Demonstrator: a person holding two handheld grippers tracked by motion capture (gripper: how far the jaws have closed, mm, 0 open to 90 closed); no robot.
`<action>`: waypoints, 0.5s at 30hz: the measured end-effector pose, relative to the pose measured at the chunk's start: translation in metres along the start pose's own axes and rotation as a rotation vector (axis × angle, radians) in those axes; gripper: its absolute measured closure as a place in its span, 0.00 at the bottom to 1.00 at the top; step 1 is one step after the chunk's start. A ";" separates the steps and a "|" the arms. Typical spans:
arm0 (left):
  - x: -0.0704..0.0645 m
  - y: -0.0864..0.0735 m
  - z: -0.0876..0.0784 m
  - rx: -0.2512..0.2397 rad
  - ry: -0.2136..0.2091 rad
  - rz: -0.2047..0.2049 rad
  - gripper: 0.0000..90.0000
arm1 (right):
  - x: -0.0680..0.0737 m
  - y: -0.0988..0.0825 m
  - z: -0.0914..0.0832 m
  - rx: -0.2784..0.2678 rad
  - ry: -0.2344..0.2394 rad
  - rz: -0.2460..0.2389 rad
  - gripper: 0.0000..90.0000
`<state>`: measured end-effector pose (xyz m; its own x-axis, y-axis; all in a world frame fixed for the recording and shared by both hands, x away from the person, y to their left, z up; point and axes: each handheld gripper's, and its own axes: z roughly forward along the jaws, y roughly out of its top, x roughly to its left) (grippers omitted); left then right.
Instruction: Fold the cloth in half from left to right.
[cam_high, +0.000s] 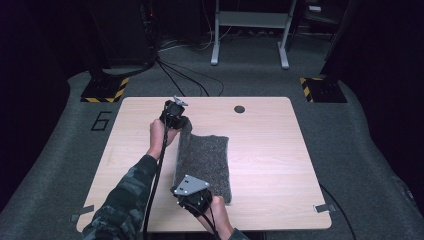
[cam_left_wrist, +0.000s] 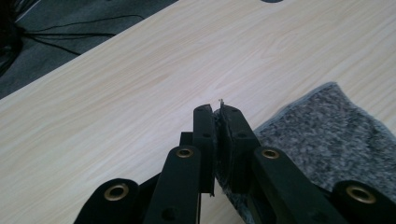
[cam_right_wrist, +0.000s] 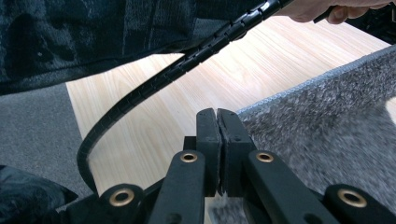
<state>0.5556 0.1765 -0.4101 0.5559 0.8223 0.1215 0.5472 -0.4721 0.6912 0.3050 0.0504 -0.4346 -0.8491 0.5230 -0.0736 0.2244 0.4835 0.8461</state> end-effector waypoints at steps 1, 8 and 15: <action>-0.002 0.001 0.001 0.003 -0.001 0.000 0.95 | -0.001 -0.003 -0.003 0.007 0.000 0.003 0.98; -0.019 0.007 0.019 0.022 -0.019 0.020 0.95 | -0.012 -0.022 -0.013 0.039 -0.033 0.036 0.98; -0.034 0.012 0.032 0.032 -0.033 0.043 0.94 | -0.018 -0.037 -0.019 0.072 -0.054 0.061 0.98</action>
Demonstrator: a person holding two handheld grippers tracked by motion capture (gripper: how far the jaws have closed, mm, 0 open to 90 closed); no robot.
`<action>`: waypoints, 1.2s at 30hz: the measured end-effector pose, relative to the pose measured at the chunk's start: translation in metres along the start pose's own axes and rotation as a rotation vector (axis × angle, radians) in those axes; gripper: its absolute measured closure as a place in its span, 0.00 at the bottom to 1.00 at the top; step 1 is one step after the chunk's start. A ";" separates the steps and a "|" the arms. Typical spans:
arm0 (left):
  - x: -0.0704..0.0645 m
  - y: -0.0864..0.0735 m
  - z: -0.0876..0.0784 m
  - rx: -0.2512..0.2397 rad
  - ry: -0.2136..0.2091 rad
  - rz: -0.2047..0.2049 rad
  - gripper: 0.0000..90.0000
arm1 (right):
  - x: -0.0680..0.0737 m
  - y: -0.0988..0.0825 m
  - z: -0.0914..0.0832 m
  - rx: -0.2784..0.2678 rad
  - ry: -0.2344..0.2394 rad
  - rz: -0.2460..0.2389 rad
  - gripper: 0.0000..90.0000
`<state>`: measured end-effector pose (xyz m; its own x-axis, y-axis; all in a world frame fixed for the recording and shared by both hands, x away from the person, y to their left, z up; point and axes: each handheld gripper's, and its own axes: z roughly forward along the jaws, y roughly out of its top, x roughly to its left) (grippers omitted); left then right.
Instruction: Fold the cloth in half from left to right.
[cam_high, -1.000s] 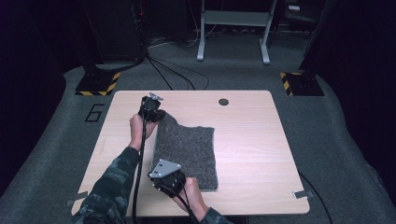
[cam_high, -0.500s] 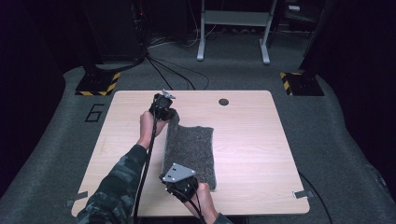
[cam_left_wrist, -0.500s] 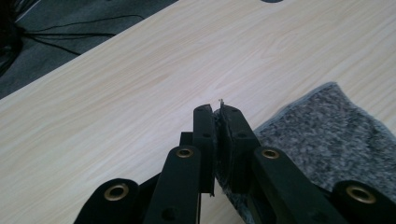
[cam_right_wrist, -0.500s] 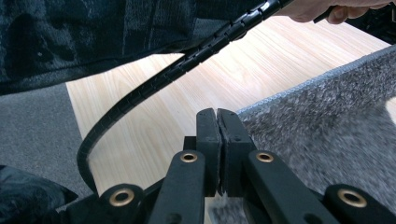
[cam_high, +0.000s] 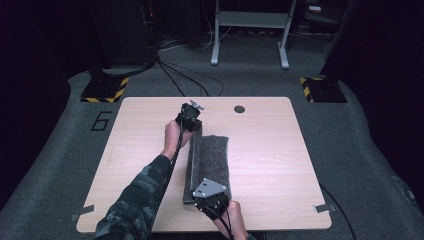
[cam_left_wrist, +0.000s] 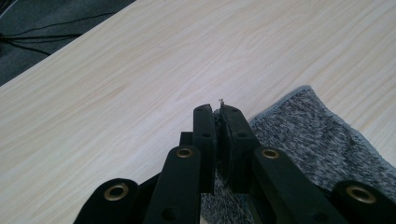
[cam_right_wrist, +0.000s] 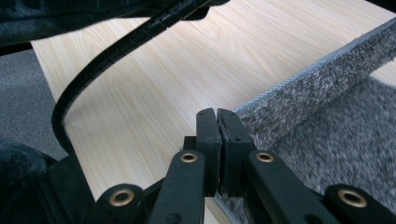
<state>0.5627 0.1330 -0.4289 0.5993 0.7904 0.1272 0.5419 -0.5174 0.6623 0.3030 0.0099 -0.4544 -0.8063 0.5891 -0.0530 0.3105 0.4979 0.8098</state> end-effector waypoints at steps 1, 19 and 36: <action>-0.002 0.000 0.002 0.002 -0.001 0.002 0.94 | -0.002 -0.002 0.000 0.003 -0.002 -0.006 0.98; -0.026 0.010 0.029 0.021 -0.011 0.017 0.94 | -0.025 -0.034 -0.011 0.055 -0.054 0.083 0.98; -0.043 0.018 0.044 0.034 -0.035 0.043 0.94 | -0.035 -0.054 -0.010 0.078 -0.067 0.144 0.98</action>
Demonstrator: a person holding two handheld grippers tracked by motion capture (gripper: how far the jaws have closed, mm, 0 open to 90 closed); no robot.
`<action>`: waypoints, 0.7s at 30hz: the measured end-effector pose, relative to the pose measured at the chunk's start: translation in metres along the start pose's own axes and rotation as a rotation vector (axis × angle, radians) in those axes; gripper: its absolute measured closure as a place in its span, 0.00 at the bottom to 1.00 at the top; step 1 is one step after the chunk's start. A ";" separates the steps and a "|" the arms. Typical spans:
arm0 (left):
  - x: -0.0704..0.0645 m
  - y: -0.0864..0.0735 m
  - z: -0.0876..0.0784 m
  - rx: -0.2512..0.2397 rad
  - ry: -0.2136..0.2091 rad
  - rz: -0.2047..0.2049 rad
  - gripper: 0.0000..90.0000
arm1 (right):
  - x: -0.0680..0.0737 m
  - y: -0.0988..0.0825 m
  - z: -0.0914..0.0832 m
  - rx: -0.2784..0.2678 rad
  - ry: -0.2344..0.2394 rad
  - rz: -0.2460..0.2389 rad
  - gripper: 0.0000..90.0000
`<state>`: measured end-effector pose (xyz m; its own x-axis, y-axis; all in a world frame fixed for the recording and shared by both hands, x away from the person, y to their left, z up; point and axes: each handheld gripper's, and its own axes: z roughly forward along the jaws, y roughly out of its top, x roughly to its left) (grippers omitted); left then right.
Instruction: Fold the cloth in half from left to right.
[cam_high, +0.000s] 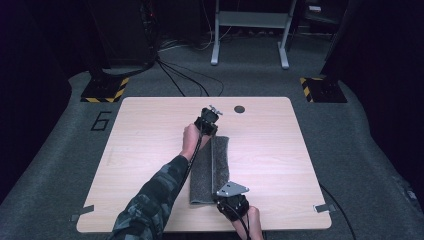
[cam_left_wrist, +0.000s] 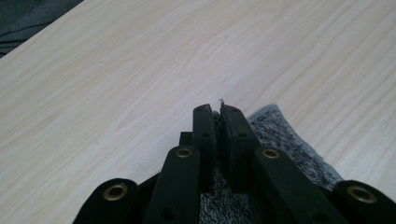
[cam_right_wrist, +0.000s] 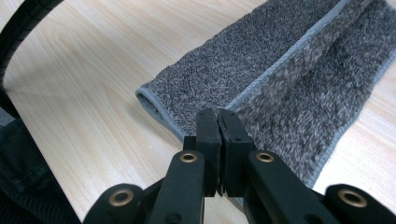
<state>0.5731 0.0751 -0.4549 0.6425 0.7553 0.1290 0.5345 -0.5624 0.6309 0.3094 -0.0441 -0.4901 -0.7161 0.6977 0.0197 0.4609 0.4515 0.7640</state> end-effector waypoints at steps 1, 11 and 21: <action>-0.001 0.001 0.000 0.005 0.001 0.005 0.94 | 0.000 -0.001 -0.001 0.001 0.002 -0.001 0.98; -0.009 0.010 -0.002 -0.020 -0.007 0.018 0.94 | -0.004 -0.004 -0.011 -0.010 -0.017 0.014 0.98; -0.010 0.007 0.008 -0.017 -0.060 -0.041 0.42 | -0.007 -0.014 -0.010 0.049 -0.060 0.030 0.78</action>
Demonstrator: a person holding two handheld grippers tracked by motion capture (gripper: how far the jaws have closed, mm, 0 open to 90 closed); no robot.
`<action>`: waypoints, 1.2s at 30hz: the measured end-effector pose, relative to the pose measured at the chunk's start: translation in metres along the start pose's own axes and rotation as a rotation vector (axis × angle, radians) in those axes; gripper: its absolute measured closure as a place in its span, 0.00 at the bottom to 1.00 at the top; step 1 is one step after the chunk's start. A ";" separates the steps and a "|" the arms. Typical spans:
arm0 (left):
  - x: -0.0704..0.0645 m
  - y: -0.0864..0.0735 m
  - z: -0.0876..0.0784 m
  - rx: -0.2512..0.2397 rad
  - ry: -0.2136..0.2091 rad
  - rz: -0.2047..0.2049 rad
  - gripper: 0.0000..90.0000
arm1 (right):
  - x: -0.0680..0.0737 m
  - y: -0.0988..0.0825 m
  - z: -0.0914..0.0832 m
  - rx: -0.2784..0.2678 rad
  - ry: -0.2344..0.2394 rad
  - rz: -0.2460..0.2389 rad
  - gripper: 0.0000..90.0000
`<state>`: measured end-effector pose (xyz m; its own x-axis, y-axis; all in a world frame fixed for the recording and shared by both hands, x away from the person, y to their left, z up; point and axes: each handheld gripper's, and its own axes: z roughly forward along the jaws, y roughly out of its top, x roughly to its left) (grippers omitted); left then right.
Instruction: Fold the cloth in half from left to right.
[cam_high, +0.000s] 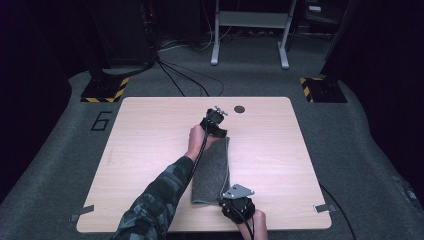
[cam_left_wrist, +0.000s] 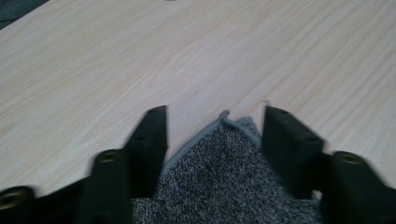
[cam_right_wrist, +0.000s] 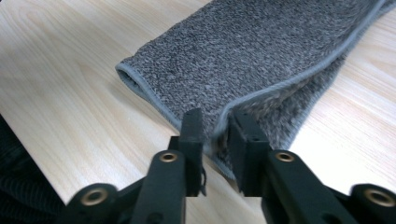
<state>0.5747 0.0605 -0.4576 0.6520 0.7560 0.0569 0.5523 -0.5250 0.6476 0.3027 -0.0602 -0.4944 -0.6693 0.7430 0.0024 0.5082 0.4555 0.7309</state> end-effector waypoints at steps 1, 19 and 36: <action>-0.001 0.001 -0.003 -0.012 -0.006 0.002 0.38 | -0.001 -0.001 -0.002 -0.004 -0.014 0.000 0.73; 0.016 -0.064 -0.049 0.024 -0.028 -0.022 0.19 | -0.049 -0.004 -0.011 -0.020 -0.082 0.122 0.27; -0.060 -0.199 -0.111 0.106 -0.090 0.126 0.16 | -0.050 -0.015 0.015 0.069 -0.104 0.096 0.25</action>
<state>0.3682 0.1629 -0.5059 0.7607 0.6462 0.0616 0.5119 -0.6555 0.5553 0.3371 -0.0967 -0.5159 -0.5577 0.8301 -0.0030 0.6058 0.4094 0.6822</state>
